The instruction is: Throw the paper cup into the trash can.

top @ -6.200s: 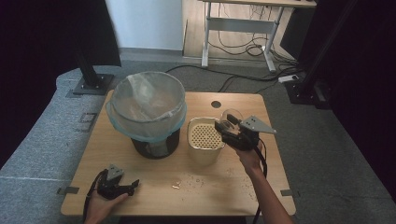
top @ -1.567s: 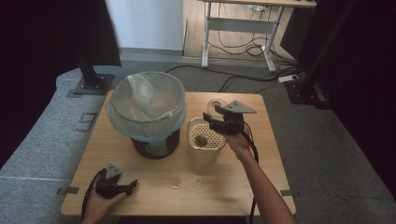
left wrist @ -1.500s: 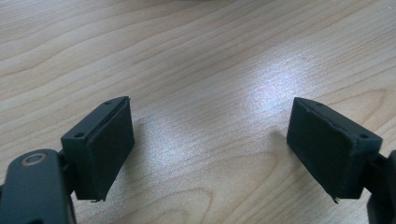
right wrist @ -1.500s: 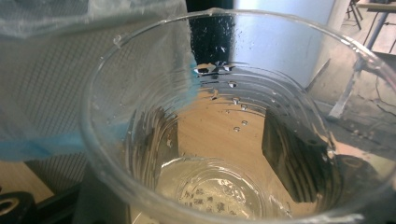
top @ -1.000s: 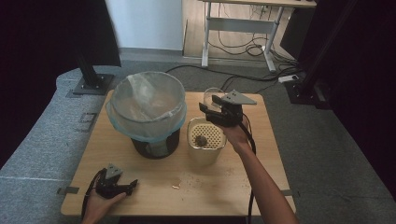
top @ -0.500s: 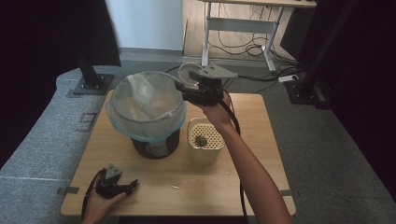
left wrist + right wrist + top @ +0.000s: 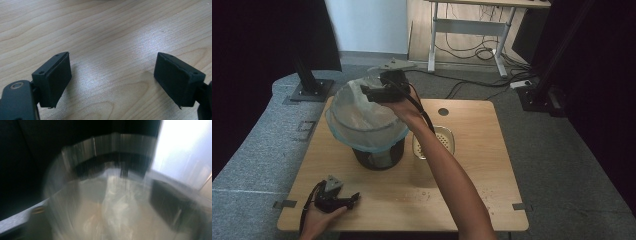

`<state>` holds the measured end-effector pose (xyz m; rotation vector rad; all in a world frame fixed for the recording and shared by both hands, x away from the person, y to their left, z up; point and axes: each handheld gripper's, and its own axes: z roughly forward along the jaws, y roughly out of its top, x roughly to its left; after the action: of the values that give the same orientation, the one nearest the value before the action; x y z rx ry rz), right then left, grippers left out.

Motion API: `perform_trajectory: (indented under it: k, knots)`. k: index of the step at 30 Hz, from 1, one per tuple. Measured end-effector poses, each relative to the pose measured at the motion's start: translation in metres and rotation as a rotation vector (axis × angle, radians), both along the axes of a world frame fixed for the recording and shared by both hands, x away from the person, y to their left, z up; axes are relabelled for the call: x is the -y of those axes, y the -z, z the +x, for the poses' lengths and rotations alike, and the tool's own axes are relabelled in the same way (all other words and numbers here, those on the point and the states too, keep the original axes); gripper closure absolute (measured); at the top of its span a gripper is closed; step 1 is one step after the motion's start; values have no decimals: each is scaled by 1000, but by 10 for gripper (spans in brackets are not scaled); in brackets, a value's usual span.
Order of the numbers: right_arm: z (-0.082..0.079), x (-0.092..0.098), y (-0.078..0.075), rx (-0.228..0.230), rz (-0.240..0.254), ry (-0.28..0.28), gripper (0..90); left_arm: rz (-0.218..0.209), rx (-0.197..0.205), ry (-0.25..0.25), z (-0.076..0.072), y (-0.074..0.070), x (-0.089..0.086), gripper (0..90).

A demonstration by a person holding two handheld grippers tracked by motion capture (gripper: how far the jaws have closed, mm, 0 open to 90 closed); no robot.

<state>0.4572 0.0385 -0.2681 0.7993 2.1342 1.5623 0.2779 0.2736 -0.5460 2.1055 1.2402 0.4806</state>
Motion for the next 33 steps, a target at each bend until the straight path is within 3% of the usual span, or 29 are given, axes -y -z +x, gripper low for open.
perform_trajectory:
  k: [1, 6, 14, 15, 19, 22, 23, 24, 25, 26, 28, 30, 31, 32, 33]
  knots:
    - [5, -8, 1, -26, -34, 7, 132, 0, 0, 2, 0, 0, 0, 138]
    - [4, -10, 5, -36, -38, 18, 118, 0, 0, 5, 0, 0, 0, 138]
    - [-14, 20, 8, 23, -10, 31, 145, 1, 0, 6, 0, 0, 0, 138]
    - [-22, 35, 10, 42, -1, 25, 154, 1, 0, 6, 0, 0, 0, 137]
    - [-35, 61, 17, 68, 12, 24, 165, 1, 0, 5, 0, 0, 0, 137]
    - [-41, 76, 21, 74, 22, 34, 169, 1, 1, 5, 0, 0, 0, 137]
    - [-46, 92, 27, 76, 36, 40, 173, 1, 1, 3, 0, 0, 0, 136]
    - [-46, 92, 27, 76, 36, 40, 173, 1, 1, 3, 0, 0, 0, 136]
    - [-54, 111, 35, 75, 48, 54, 178, -1, 0, 2, 0, 0, 0, 136]
    - [-54, 111, 35, 75, 48, 54, 178, -1, 0, 2, 0, 0, 0, 136]
    - [-64, 135, 48, 71, 44, 78, 182, 1, 0, 3, 0, 0, 0, 136]
    - [-67, 143, 54, 71, 43, 84, 184, 1, 0, 3, 0, 0, 0, 136]
    - [-75, 161, 68, 66, 41, 100, 187, 1, 0, 2, 0, 0, 0, 135]
    - [-75, 161, 68, 66, 41, 100, 187, 1, 0, 2, 0, 0, 0, 135]
    - [-84, 177, 81, 56, 39, 112, 189, 2, 0, 3, 0, 0, 0, 135]
